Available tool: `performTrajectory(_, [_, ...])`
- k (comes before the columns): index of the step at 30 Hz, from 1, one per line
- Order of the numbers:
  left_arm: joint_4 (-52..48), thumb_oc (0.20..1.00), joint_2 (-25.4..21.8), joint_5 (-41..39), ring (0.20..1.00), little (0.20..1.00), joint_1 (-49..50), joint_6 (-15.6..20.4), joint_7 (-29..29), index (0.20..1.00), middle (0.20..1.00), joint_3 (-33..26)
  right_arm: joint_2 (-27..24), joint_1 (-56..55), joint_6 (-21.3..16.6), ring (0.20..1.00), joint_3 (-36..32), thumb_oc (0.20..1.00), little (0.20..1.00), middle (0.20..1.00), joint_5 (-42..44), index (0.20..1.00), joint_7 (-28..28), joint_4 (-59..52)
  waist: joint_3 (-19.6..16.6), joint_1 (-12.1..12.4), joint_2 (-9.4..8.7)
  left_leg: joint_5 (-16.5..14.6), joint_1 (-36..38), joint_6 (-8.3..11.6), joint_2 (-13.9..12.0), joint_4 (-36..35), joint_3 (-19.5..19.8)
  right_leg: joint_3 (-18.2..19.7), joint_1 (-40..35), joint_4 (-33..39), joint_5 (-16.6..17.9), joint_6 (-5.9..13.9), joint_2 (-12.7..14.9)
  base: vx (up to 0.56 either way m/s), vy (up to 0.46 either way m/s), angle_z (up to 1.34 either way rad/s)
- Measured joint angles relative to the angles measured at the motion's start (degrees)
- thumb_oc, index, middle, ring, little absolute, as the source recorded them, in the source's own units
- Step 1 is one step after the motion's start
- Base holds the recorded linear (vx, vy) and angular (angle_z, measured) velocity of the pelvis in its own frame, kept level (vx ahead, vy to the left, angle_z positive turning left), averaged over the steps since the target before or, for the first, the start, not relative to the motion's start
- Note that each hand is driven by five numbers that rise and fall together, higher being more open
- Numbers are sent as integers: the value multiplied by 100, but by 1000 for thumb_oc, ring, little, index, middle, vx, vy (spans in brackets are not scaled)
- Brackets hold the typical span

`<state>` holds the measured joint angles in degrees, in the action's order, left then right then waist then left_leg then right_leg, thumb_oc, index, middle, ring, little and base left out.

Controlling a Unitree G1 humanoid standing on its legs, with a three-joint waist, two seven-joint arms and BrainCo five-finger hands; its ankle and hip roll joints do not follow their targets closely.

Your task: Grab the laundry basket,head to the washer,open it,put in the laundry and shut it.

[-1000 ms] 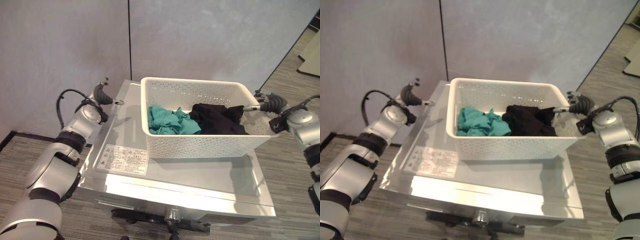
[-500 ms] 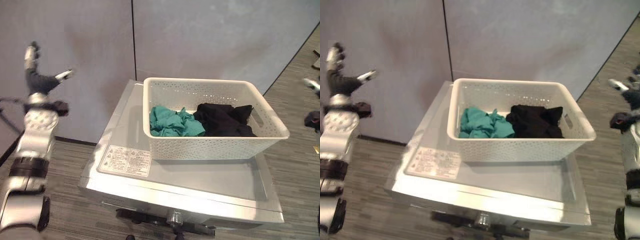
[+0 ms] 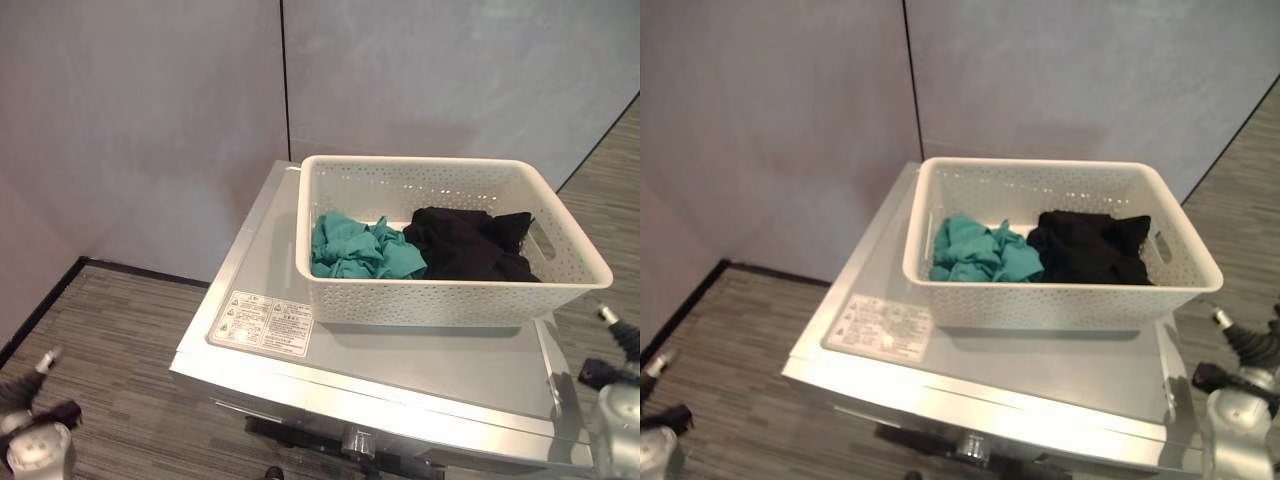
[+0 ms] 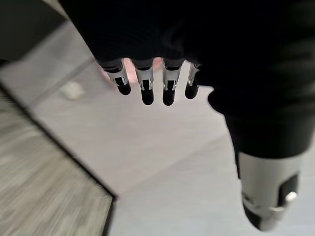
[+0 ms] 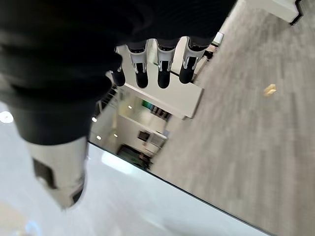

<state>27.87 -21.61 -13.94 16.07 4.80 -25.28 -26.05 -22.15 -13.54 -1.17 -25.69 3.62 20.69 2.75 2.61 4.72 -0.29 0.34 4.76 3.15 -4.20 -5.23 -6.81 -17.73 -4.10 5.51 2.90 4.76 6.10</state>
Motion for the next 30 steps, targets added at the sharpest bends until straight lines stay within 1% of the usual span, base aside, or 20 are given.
performTrajectory(2, [1293,1000,60,-166,1000,1000,-17,-5,120,1000,1000,454,89,74,-89,1000,137,1000,1000,1000,53,1000,-3,234,-110,-102,-8,1,-5,7,-17,2,-2,2,14,1,-16,-12,-14,-54,-42,-3])
performTrajectory(3, [2358,1000,144,-253,1000,1000,-163,-98,253,1000,1000,912,112,304,-144,1000,257,1000,1000,1000,171,1000,14,609,-178,-175,-90,-2,0,11,-36,19,-21,17,21,1,-51,-18,-30,-59,-48,-4])
performTrajectory(4, [2611,1000,257,-365,1000,1000,-223,-195,343,1000,1000,1016,56,397,-121,1000,364,1000,1000,1000,187,1000,11,890,-235,-186,-197,-1,-17,15,-49,19,-24,19,34,1,-58,-13,-43,-61,-53,-3])
performTrajectory(6, [3244,1000,412,-509,1000,1000,-453,-117,437,1000,1000,1292,65,525,-262,1000,558,1000,1000,1000,189,1000,50,1507,-289,-163,-378,5,-78,32,-69,24,-30,16,70,2,-91,-41,-54,-65,-50,-5])
performTrajectory(7, [3945,1000,591,-671,1000,1000,-719,-175,534,1000,1000,1390,-45,923,-280,1000,727,1000,1000,1000,166,1000,83,2068,-308,-186,-500,10,-82,39,-71,31,-108,64,106,2,-56,-50,-47,-78,-69,-20])
performTrajectory(10, [4170,1000,797,-822,1000,1000,-809,-159,579,1000,1000,1646,-199,1325,-412,1000,1063,1000,1000,1000,90,1000,198,2687,-295,-195,-561,-14,-88,14,-75,63,-193,68,124,2,-22,-45,-20,-63,-96,-16])
performTrajectory(11, [4379,1000,843,-841,1000,1000,-939,-161,627,1000,1000,1861,-358,1600,-523,1000,1330,1000,1000,1000,29,1000,171,3205,-325,-225,-624,-41,-92,34,-80,86,-180,50,106,1,-10,-45,-19,-30,-96,-2])
performTrajectory(13, [4314,1000,844,-849,1000,1000,-965,-158,679,1000,1000,1865,-363,1673,-525,1000,1364,1000,1000,1000,28,1000,143,3420,-349,-200,-662,-54,-91,53,-106,89,-175,48,102,0,-6,-45,-40,-29,-103,1])
performTrajectory(14, [4274,1000,815,-853,1000,1000,-969,-132,708,1000,1000,2013,-376,1750,-628,1000,1378,1000,1000,1000,75,1000,100,3612,-345,-192,-682,-57,-96,64,-123,106,-174,31,92,1,-5,-46,-54,-39,-122,1])
performTrajectory(16, [4279,1000,798,-852,1000,1000,-991,-121,804,1000,1000,2099,-573,1923,-663,1000,1541,1000,1000,1000,161,1000,-72,4185,-356,-186,-752,-47,-99,82,-145,115,-151,22,83,1,-6,-48,-73,-60,-176,4])
performTrajectory(17, [4292,1000,760,-847,1000,1000,-1016,-124,822,1000,1000,2246,-651,1975,-653,1000,1679,1000,1000,1000,221,1000,-177,4843,-348,-159,-840,-38,-115,91,-166,133,-120,6,74,-2,-17,-66,-100,-46,-109,19])
performTrajectory(18, [4293,1000,717,-835,1000,1000,-1086,-125,868,1000,1000,2370,-660,1853,-430,1000,2013,1000,1000,1000,232,1000,-250,5837,-343,-99,-916,-26,-217,95,-182,181,-28,-24,98,-8,-37,-95,-133,-60,-89,28])
performTrajectory(19, [4297,1000,703,-813,1000,1000,-1148,-126,884,1000,1000,2510,-593,1628,-266,1000,2273,1000,1000,1000,300,1000,-496,6397,-341,-61,-919,6,-330,125,-186,247,32,-44,150,-43,-50,-116,-152,-47,-38,34])
performTrajectory(20, [4302,1000,699,-803,1000,1000,-1157,-130,913,1000,1000,2633,-435,1430,-98,1000,2631,1000,1000,1000,248,1000,-600,6924,-318,-45,-880,16,-417,136,-188,294,100,-75,190,-21,-55,-141,-161,-67,-50,30])
performTrajectory(22, [4371,1000,802,-792,1000,1000,-1184,-133,1029,1000,1000,2611,313,984,159,1000,2734,1000,1000,1000,368,1000,-751,7714,-82,-57,-543,29,-401,144,-205,317,167,-137,130,-3,-37,-147,-182,-34,-14,16])
performTrajectory(23, [4428,1000,876,-792,1000,1000,-1208,-136,1068,1000,1000,2595,578,850,199,1000,2723,1000,1000,1000,506,1000,-845,7879,36,-92,-343,29,-371,144,-207,319,167,-137,91,-3,-38,-146,-182,0,0,0])
performTrajectory(24, [4543,1000,1040,-794,1000,1000,-1266,-151,1092,1000,1000,2576,840,706,257,1000,2582,1000,1000,1000,717,1000,-951,8113,176,-196,44,16,-377,128,-192,323,163,-139,88,-1,-42,-125,-158,0,0,0])
performTrajectory(26, [4539,1000,1179,-793,1000,1000,-1268,-167,1150,1000,1000,2499,792,601,284,1000,2447,1000,1000,1000,921,1000,-927,8029,320,-385,455,11,-377,125,-163,321,137,-131,100,-1,-18,-103,-120,19,49,-3])
performTrajectory(28, [4531,1000,1178,-796,1000,1000,-1223,-159,1191,1000,1000,2352,577,387,233,1000,2322,1000,1000,1000,913,1000,-833,7627,294,-491,670,-5,-362,118,-168,317,132,-133,87,0,-31,-106,-116,15,61,-2])
performTrajectory(30, [4520,1000,1138,-795,1000,1000,-1215,-116,1202,1000,1000,2263,266,344,21,1000,2148,1000,1000,1000,911,1000,-580,7247,276,-529,639,-12,-273,135,-218,299,120,-119,28,1,-53,-111,-163,12,54,-5])
